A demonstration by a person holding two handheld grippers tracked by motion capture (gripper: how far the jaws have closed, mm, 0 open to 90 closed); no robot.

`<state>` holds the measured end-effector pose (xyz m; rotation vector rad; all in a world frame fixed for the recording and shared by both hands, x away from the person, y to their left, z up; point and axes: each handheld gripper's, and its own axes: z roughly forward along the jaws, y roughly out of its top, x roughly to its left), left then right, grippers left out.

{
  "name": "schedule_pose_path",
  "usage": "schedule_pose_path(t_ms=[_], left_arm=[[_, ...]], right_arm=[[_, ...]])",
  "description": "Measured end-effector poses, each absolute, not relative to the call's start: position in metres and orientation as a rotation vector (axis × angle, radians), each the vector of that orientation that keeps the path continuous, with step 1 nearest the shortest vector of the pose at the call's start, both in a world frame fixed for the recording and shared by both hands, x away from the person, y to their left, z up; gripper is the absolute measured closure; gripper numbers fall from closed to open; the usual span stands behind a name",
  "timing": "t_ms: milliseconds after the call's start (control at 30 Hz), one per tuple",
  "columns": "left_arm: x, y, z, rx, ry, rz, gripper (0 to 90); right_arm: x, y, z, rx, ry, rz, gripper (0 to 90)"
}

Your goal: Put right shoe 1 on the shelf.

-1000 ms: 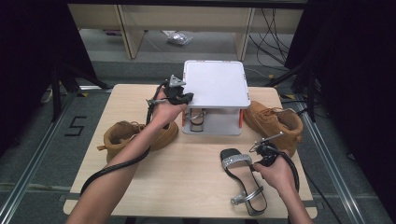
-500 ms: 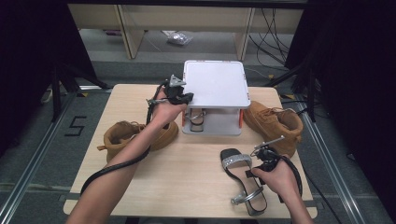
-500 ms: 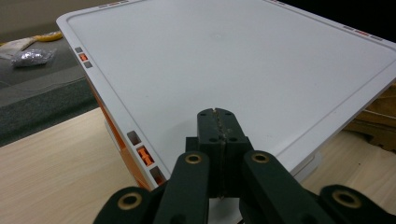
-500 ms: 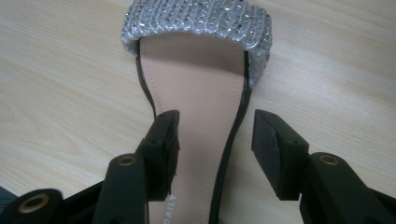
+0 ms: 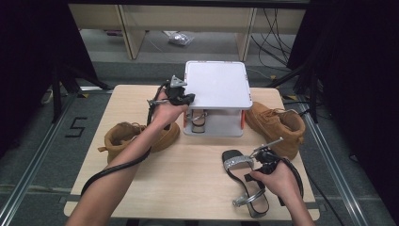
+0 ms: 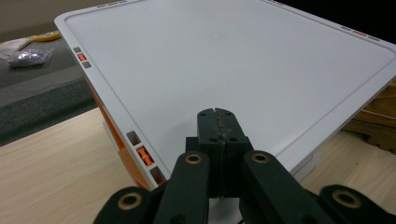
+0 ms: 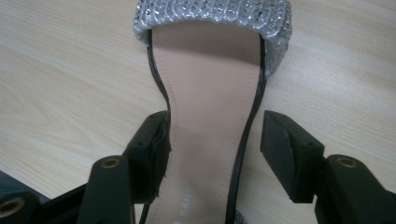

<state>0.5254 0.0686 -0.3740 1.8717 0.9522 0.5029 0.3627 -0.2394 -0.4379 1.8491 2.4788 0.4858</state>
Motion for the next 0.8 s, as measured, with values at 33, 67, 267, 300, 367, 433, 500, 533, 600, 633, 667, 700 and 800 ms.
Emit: schedule_pose_path(t_ms=[33, 67, 267, 300, 367, 433, 500, 533, 600, 633, 667, 700, 800], left_arm=[[0.525, 0.069, -0.374, 1.871, 0.953, 0.503, 89.9], [0.525, 0.069, -0.374, 1.872, 0.952, 0.503, 89.9], [0.525, 0.069, -0.374, 1.872, 0.952, 0.505, 89.9], [0.525, 0.068, -0.374, 1.873, 0.950, 0.506, 90.0], [0.525, 0.069, -0.374, 1.876, 0.950, 0.505, 89.9], [0.526, 0.069, -0.374, 1.875, 0.950, 0.503, 89.9], [0.526, 0.069, -0.374, 1.875, 0.955, 0.501, 90.0], [0.526, 0.069, -0.373, 1.875, 0.956, 0.501, 89.9], [0.526, 0.068, -0.374, 1.868, 0.955, 0.504, 89.9], [0.525, 0.068, -0.373, 1.877, 0.957, 0.506, 89.9], [0.525, 0.068, -0.373, 1.877, 0.956, 0.508, 89.9], [0.525, 0.068, -0.373, 1.876, 0.956, 0.508, 89.9], [0.525, 0.068, -0.373, 1.876, 0.957, 0.505, 89.9]], right_arm=[[0.363, -0.240, -0.438, 1.843, 2.481, 0.486, 41.6], [0.364, -0.241, -0.440, 1.816, 2.485, 0.492, 40.4], [0.366, -0.236, -0.444, 1.824, 2.498, 0.430, 36.2], [0.367, -0.235, -0.445, 1.809, 2.506, 0.423, 35.8], [0.368, -0.233, -0.448, 1.802, 2.511, 0.397, 35.3], [0.368, -0.231, -0.449, 1.808, 2.511, 0.387, 35.2], [0.369, -0.230, -0.451, 1.802, 2.515, 0.394, 35.0], [0.369, -0.230, -0.452, 1.804, 2.526, 0.382, 35.0], [0.370, -0.230, -0.452, 1.803, 2.531, 0.350, 34.8], [0.370, -0.230, -0.453, 1.793, 2.536, 0.355, 34.7], [0.370, -0.230, -0.453, 1.790, 2.541, 0.347, 34.5], [0.369, -0.230, -0.453, 1.799, 2.540, 0.339, 34.2], [0.370, -0.230, -0.454, 1.799, 2.540, 0.339, 34.1]])
